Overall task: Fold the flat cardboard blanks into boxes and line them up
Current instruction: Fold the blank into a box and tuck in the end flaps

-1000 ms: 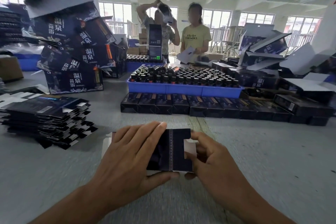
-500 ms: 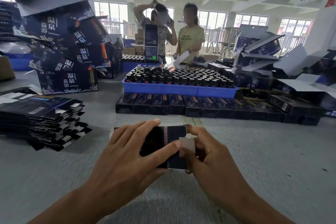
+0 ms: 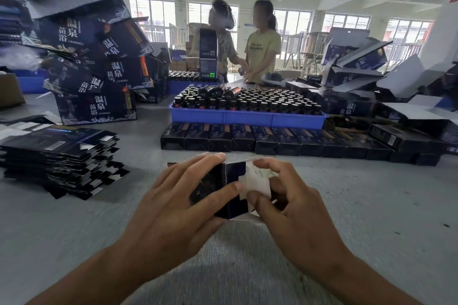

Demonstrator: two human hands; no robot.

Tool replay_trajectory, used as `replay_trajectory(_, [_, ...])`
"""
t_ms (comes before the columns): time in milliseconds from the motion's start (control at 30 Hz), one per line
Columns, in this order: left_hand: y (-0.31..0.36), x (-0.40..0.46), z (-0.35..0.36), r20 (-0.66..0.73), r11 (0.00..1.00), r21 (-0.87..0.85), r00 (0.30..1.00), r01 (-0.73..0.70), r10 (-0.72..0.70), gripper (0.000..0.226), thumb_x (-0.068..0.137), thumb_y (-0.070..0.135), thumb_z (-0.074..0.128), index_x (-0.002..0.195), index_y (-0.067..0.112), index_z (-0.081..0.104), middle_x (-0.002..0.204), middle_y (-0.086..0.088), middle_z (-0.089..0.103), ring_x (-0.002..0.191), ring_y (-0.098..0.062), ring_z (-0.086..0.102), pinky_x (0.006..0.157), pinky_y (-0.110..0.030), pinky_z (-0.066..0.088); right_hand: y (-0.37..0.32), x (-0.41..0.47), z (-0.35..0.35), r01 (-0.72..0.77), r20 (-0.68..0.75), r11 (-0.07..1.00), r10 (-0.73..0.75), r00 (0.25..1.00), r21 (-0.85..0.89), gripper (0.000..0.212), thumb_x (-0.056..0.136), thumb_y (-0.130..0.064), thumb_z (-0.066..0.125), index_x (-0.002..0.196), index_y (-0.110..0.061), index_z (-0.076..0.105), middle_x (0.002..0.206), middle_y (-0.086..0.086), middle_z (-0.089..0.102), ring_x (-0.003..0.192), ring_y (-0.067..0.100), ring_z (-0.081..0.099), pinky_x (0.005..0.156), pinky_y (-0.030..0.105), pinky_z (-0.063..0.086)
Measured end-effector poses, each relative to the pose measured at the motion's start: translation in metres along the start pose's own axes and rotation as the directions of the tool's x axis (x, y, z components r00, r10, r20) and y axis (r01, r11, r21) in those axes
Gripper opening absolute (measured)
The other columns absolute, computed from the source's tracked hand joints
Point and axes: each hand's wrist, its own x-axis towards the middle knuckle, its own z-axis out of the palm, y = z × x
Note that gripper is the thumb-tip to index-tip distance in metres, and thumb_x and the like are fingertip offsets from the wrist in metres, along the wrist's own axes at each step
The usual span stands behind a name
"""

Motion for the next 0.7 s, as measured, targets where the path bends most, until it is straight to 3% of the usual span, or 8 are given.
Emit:
replay_trajectory(200, [-0.0018, -0.0015, 0.0004, -0.002, 1.0, -0.009, 1.0, -0.004, 0.004, 0.047, 0.092, 0.044, 0.055, 0.136, 0.028, 0.051, 0.148, -0.013, 0.045, 0.136, -0.03, 0.044, 0.103, -0.042, 0.043, -0.0023, -0.0013, 0.0, 0.026, -0.035, 1.0, -0.025, 0.999, 0.017, 0.07, 0.094, -0.021, 0.069, 0.128, -0.07, 0.032, 0.096, -0.023, 0.072, 0.078, -0.003, 0.072, 0.062, 0.01, 0.054])
replay_trajectory(300, [-0.0008, -0.0013, -0.0003, -0.003, 1.0, -0.025, 1.0, 0.002, -0.003, 0.044, 0.091, 0.042, 0.055, 0.132, 0.027, 0.052, 0.146, -0.015, 0.045, 0.133, -0.031, 0.046, 0.095, -0.04, 0.048, -0.0023, -0.0024, -0.0006, 0.069, -0.043, 0.998, -0.07, 0.997, -0.014, 0.072, 0.093, -0.02, 0.069, 0.124, -0.074, 0.035, 0.089, -0.019, 0.073, 0.077, -0.004, 0.071, 0.059, 0.009, 0.053])
replay_trajectory(433, [-0.0001, -0.0012, -0.0011, -0.018, 0.999, -0.033, 1.0, -0.003, 0.002, 0.039, 0.091, 0.04, 0.056, 0.127, 0.025, 0.054, 0.145, -0.017, 0.047, 0.131, -0.032, 0.048, 0.092, -0.04, 0.05, -0.0019, -0.0026, -0.0008, 0.098, -0.035, 0.991, -0.102, 0.994, -0.087, 0.066, 0.092, -0.018, 0.07, 0.114, -0.073, 0.041, 0.092, -0.029, 0.064, 0.084, -0.01, 0.066, 0.056, 0.006, 0.05])
replay_trajectory(700, [0.0001, -0.0027, 0.0011, 0.0, 1.0, -0.024, 1.0, -0.005, 0.005, 0.039, 0.091, 0.039, 0.056, 0.127, 0.025, 0.053, 0.145, -0.016, 0.046, 0.132, -0.033, 0.049, 0.091, -0.041, 0.053, 0.0014, -0.0029, 0.001, 0.124, -0.052, 0.978, -0.134, 0.99, -0.165, 0.036, 0.094, -0.02, 0.065, 0.124, -0.039, 0.059, 0.101, -0.035, 0.062, 0.089, -0.007, 0.065, 0.064, 0.007, 0.052])
